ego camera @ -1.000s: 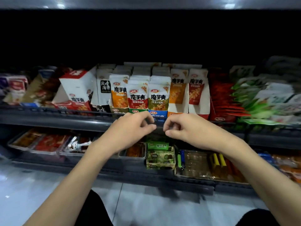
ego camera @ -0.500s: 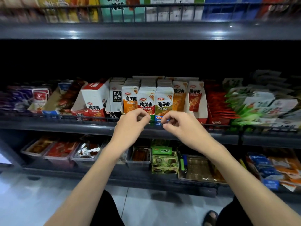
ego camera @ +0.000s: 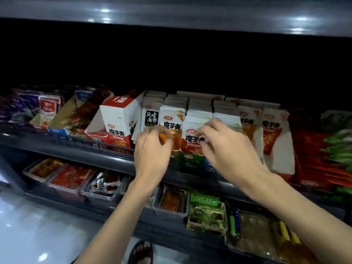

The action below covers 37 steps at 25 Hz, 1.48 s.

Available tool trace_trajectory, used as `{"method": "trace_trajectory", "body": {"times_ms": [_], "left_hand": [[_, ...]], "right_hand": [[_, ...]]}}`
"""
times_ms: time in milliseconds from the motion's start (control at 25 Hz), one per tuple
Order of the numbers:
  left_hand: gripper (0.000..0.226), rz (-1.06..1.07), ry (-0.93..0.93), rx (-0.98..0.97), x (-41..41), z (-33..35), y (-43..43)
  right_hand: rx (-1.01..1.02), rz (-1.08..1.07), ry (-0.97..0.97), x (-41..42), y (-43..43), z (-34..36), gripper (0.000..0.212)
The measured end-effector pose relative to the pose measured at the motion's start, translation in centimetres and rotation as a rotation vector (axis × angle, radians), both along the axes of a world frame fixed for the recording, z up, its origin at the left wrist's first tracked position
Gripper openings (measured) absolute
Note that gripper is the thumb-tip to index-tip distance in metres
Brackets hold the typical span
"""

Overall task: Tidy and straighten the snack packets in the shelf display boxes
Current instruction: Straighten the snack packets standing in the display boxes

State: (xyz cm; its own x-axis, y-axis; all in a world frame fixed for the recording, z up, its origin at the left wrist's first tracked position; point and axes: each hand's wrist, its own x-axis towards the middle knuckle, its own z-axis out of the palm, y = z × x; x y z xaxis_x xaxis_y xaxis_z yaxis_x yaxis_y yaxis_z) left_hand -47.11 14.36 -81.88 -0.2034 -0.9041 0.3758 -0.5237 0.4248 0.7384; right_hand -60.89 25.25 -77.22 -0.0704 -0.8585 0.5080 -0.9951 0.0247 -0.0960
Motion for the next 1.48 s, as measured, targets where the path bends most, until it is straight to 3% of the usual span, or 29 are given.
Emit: {"method": "trace_trajectory", "body": {"times_ms": [80,160,440,920,1040,1120,1200,1360,1480], "left_hand": [[0.015,0.062,-0.003,-0.097,-0.1,-0.4,-1.4],[0.024,0.076,-0.025,-0.131,0.2,-1.2,-2.1],[0.041,0.026,-0.064,-0.141,1.0,-1.7,-3.1],[0.027,0.037,-0.122,-0.15,0.7,-2.1,-3.4],[0.025,0.036,-0.13,-0.143,0.5,-2.3,-3.5],[0.026,0.043,-0.137,-0.125,0.3,-2.5,-3.7],[0.035,0.033,-0.088,-0.124,0.2,-2.3,-3.9],[0.031,-0.141,0.408,-0.117,0.4,-0.3,-2.3],[0.01,-0.385,0.618,-0.075,0.1,1.1,0.3]], "right_hand": [[-0.123,0.029,0.298,0.7,-3.3,-0.4,0.028],[-0.184,0.016,0.412,1.2,-6.9,-0.6,0.035],[-0.096,-0.167,0.46,2.2,-10.5,-1.5,0.041],[-0.201,-0.124,0.426,1.9,-10.2,-1.9,0.024],[-0.212,-0.08,0.319,1.8,-10.5,-1.7,0.019],[-0.283,0.006,0.161,2.0,-10.2,-1.0,0.008],[-0.383,0.084,-0.005,1.8,-9.6,0.6,0.01],[-0.609,0.239,-0.148,1.2,-6.8,3.9,0.012],[-0.636,0.294,-0.501,1.0,-4.0,5.3,0.012]]}}
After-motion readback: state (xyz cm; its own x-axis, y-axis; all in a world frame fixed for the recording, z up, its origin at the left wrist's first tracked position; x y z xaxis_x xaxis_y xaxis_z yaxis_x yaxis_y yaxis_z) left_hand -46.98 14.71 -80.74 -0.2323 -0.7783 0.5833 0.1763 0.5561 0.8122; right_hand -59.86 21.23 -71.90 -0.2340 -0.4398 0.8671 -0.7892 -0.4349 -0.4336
